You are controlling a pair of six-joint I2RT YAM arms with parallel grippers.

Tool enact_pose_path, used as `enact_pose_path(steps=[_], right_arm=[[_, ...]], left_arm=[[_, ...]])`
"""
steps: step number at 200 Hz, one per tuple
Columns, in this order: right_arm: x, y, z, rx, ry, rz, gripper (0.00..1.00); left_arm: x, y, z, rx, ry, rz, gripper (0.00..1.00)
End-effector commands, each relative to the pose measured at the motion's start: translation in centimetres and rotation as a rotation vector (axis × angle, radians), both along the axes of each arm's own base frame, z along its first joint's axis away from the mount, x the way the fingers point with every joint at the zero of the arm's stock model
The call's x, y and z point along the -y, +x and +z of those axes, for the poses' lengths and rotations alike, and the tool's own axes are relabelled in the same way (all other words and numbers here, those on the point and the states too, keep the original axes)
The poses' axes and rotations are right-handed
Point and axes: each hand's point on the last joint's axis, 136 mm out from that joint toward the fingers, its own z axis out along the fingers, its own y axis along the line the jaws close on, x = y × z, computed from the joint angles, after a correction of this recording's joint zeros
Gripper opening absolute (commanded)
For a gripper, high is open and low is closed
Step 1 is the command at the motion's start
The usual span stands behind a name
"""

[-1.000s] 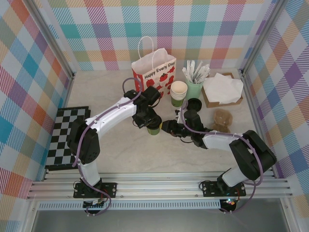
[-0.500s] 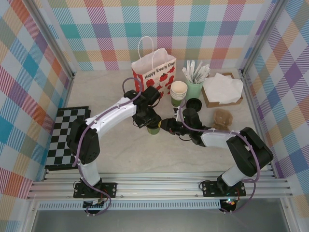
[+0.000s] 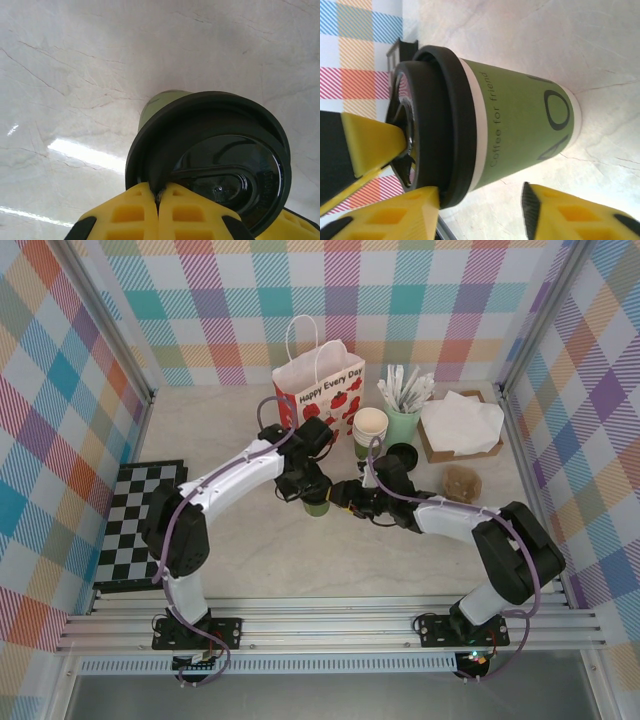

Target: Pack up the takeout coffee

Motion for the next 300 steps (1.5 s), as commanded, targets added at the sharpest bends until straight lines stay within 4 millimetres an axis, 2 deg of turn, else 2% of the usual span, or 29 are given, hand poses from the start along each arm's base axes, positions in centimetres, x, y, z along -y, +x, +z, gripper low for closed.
enact_pose_path(steps=[1, 44, 58, 109, 145, 171, 193, 227, 269, 273, 286, 300], right_arm=[[-0.7, 0.6, 2.7, 0.038, 0.017, 0.034, 0.56], [-0.9, 1.7, 4.6, 0.06, 0.109, 0.015, 0.61], [-0.9, 1.9, 4.5, 0.068, 0.092, 0.018, 0.63], [-1.8, 2.1, 0.8, -0.057, 0.022, 0.053, 0.7], [-0.9, 1.5, -2.7, -0.152, -0.064, 0.024, 0.68], [-0.3, 1.2, -3.7, -0.191, -0.106, 0.007, 0.65], [0.0, 1.2, -3.6, -0.189, -0.126, 0.001, 0.64], [0.1, 1.3, -3.1, -0.182, -0.149, 0.008, 0.64], [0.0, 1.8, -1.4, -0.141, -0.158, 0.02, 0.66], [0.0, 1.8, -1.1, -0.133, -0.161, 0.025, 0.67], [0.0, 2.0, 0.0, -0.089, -0.18, 0.051, 0.71], [0.1, 2.2, 1.5, -0.02, -0.224, 0.105, 0.8]], left_arm=[[-1.9, -2.2, -3.1, -0.139, 0.155, -0.073, 0.0], [-1.4, -2.2, -3.1, -0.147, 0.137, -0.094, 0.0], [-1.2, -2.1, -2.9, -0.142, 0.129, -0.095, 0.0], [-0.2, -1.7, -2.2, -0.127, 0.081, -0.115, 0.0], [0.2, -1.1, -0.7, -0.072, 0.043, -0.113, 0.0], [0.3, -0.2, 1.0, 0.013, 0.012, -0.101, 0.08], [0.3, 0.4, 2.7, 0.094, -0.038, -0.091, 0.13], [-0.3, 1.1, 5.1, 0.187, -0.107, -0.086, 0.16], [-3.0, 0.8, 6.6, 0.249, -0.06, -0.065, 0.17], [-3.3, 0.7, 6.8, 0.255, -0.059, -0.061, 0.23], [-4.3, 0.6, 7.4, 0.281, -0.051, -0.046, 0.26], [-5.4, 0.4, 7.8, 0.307, -0.042, -0.038, 0.51]])
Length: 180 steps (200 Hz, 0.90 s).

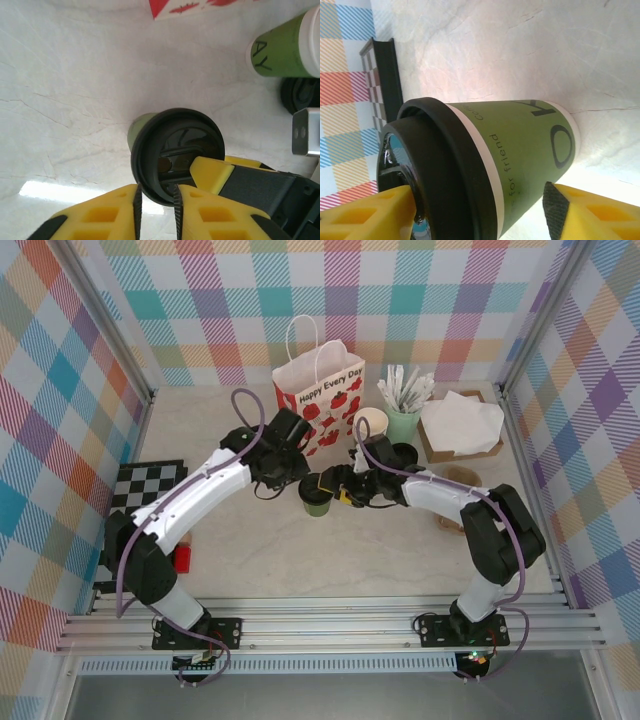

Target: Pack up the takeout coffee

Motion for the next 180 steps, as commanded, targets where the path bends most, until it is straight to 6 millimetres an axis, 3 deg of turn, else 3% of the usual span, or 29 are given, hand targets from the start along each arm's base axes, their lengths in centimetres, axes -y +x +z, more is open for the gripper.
enact_pose_path(steps=[1, 11, 25, 39, 66, 102, 140, 180], right_arm=[[1.0, -0.5, 1.7, 0.078, -0.112, 0.088, 0.82], [1.0, -0.4, 2.8, 0.138, -0.151, 0.149, 1.0], [1.3, -0.1, 3.8, 0.208, -0.2, 0.21, 1.0], [1.4, 0.0, 4.6, 0.274, -0.239, 0.278, 1.0], [1.2, -0.2, 5.6, 0.331, -0.273, 0.397, 1.0], [0.6, 0.0, 4.9, 0.313, -0.365, 0.462, 1.0], [0.0, 0.5, 4.1, 0.255, -0.452, 0.422, 1.0], [-1.3, -0.3, 3.3, 0.215, -0.443, 0.447, 1.0]], left_arm=[[-2.6, -0.2, 0.8, 0.057, 0.04, 0.026, 0.53], [-3.4, -0.4, 0.9, 0.07, 0.041, 0.042, 0.72], [-4.6, -0.7, 0.4, 0.064, 0.031, 0.071, 0.91], [-5.8, -1.1, -0.2, 0.043, 0.012, 0.106, 0.98], [-8.1, -1.7, -1.7, 0.0, 0.012, 0.174, 1.0], [-8.8, -2.9, -5.7, -0.111, 0.042, 0.208, 1.0], [-6.5, -2.9, -9.6, -0.201, -0.034, 0.161, 1.0], [-6.2, -2.7, -11.2, -0.225, -0.023, 0.155, 1.0]])
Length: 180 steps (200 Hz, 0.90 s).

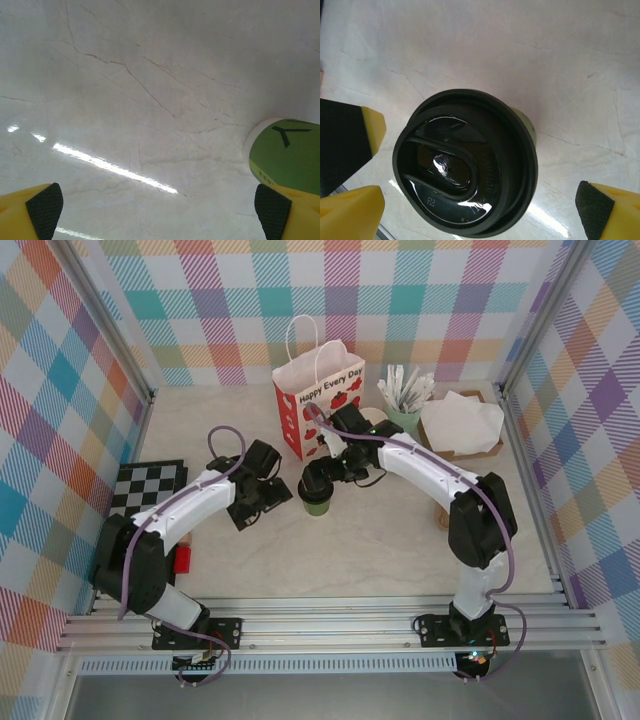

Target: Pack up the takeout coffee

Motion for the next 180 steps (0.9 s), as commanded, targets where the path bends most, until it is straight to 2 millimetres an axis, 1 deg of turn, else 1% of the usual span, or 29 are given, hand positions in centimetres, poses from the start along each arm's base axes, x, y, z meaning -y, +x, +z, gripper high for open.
enact_pose_path(steps=[1, 16, 35, 76, 104, 116, 121, 136, 153, 180], right_arm=[[-0.5, -0.9, 0.1, -0.045, -0.004, 0.01, 1.0], [-1.4, -1.3, 0.2, -0.06, 0.024, 0.026, 1.0], [-1.7, -1.1, 0.0, -0.066, 0.032, 0.016, 1.0], [-1.9, -1.0, -1.4, -0.078, -0.004, 0.011, 1.0], [-2.0, -0.9, -2.1, -0.086, -0.019, 0.001, 1.0], [-1.8, -0.7, -2.4, -0.087, -0.032, -0.02, 1.0], [-1.8, -0.7, -2.4, -0.085, -0.036, -0.024, 0.99], [-1.6, -0.7, -2.4, -0.078, -0.039, -0.027, 0.9], [-1.2, -0.8, -2.3, -0.064, -0.043, -0.025, 0.82], [-0.5, -1.0, -2.0, -0.063, -0.036, -0.027, 0.76]], left_arm=[[0.6, 0.7, -0.3, 0.008, -0.036, 0.008, 1.0], [0.7, 0.7, -0.9, -0.008, -0.035, 0.004, 1.0], [0.9, 0.7, -1.5, -0.015, -0.043, 0.002, 1.0], [1.4, 0.8, -2.2, -0.033, -0.058, -0.003, 1.0], [1.4, 0.7, -2.4, -0.037, -0.056, -0.004, 1.0], [1.3, 0.7, -2.3, -0.036, -0.054, -0.005, 1.0], [1.3, 0.7, -2.4, -0.036, -0.052, -0.005, 1.0], [1.1, 0.6, -2.3, -0.036, -0.044, -0.008, 1.0], [0.8, 0.5, -2.0, -0.031, -0.028, -0.01, 1.0], [0.4, 0.6, -1.4, -0.021, -0.005, -0.017, 1.0]])
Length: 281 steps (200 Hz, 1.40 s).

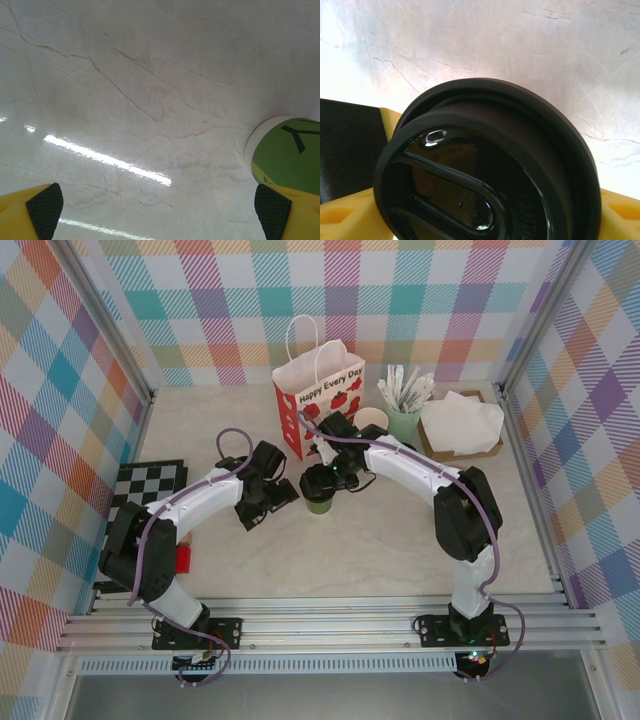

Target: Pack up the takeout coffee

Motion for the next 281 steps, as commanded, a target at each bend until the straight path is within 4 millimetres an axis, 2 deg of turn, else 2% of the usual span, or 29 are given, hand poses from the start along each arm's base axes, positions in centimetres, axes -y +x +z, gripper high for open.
enact_pose_path(steps=[1, 22, 70, 117, 142, 171, 207, 232, 281], right_arm=[[0.9, -0.2, 0.8, 0.018, -0.002, -0.012, 0.76], [2.3, 0.0, 1.2, 0.03, 0.008, -0.052, 0.75], [8.8, 1.7, 1.1, 0.043, -0.01, -0.186, 0.75], [15.2, 4.9, 0.5, 0.075, -0.054, -0.346, 0.75], [17.5, 7.1, 0.2, 0.085, -0.054, -0.423, 0.75], [19.2, 9.4, 0.4, 0.094, -0.041, -0.5, 0.75], [19.3, 11.1, 0.5, 0.091, 0.016, -0.537, 0.75], [19.8, 12.0, 0.3, 0.092, 0.019, -0.587, 0.75], [22.2, 12.4, 0.5, 0.106, -0.019, -0.704, 0.76]], left_arm=[[-1.1, -0.3, 0.5, 0.003, 0.041, -0.001, 1.0], [-1.3, -0.1, 1.0, 0.012, 0.054, -0.004, 1.0], [-1.0, 0.4, 1.3, 0.025, 0.044, -0.012, 1.0], [-0.8, 0.8, 2.2, 0.076, 0.022, -0.013, 1.0], [-1.1, 0.8, 2.9, 0.108, 0.021, -0.009, 1.0], [-1.3, 0.8, 3.6, 0.131, 0.024, -0.008, 1.0], [-1.5, 0.7, 4.0, 0.152, 0.021, -0.008, 1.0], [-1.4, 0.7, 4.1, 0.151, 0.018, -0.013, 1.0], [-1.6, 0.7, 4.5, 0.157, 0.029, -0.023, 1.0]])
